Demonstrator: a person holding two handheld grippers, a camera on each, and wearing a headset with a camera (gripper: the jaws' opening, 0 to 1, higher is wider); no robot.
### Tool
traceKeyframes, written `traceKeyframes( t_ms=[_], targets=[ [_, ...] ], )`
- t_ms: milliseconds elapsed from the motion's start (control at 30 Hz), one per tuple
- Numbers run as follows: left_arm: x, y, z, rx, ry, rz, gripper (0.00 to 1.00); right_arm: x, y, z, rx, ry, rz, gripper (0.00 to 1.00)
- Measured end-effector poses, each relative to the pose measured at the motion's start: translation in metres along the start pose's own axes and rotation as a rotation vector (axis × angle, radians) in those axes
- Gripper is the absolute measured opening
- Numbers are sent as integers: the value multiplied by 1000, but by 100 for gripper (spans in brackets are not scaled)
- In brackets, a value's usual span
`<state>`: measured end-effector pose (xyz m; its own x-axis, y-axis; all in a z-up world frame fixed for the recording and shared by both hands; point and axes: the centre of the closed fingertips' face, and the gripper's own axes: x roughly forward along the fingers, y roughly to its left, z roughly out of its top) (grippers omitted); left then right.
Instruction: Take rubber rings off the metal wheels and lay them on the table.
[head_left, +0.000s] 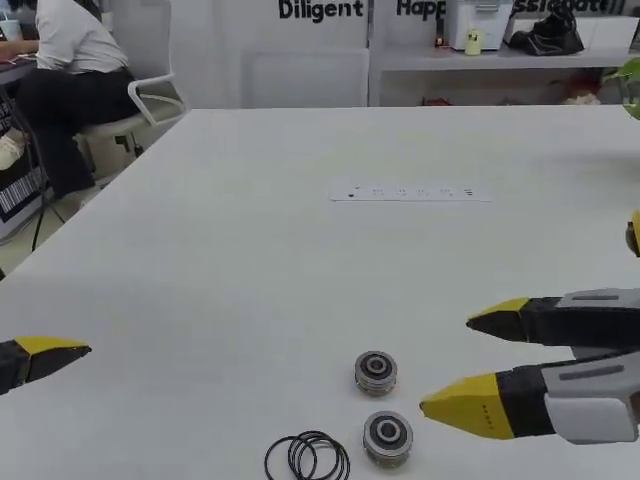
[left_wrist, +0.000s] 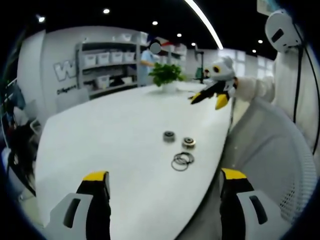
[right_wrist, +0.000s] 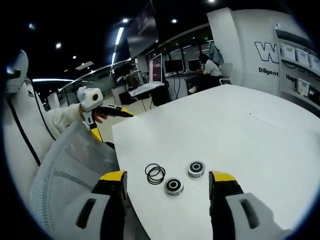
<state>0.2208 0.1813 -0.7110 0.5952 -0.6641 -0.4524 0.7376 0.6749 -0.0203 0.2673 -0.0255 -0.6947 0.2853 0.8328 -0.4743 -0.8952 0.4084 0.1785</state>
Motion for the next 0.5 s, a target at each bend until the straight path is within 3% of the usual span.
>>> traceKeyframes(
  t_ms=[100,333,500],
  targets=[
    [0,-1,-6,0,16,-3,93,-4,2,-5,-13,1,-6,68],
    [2,-7,-7,-19,23,-2,94,-6,-1,-17,9,7,-17,73],
    [3,-9,-8,-29,18,3,95,-7,-4,-39,25,52,-32,75]
  ],
)
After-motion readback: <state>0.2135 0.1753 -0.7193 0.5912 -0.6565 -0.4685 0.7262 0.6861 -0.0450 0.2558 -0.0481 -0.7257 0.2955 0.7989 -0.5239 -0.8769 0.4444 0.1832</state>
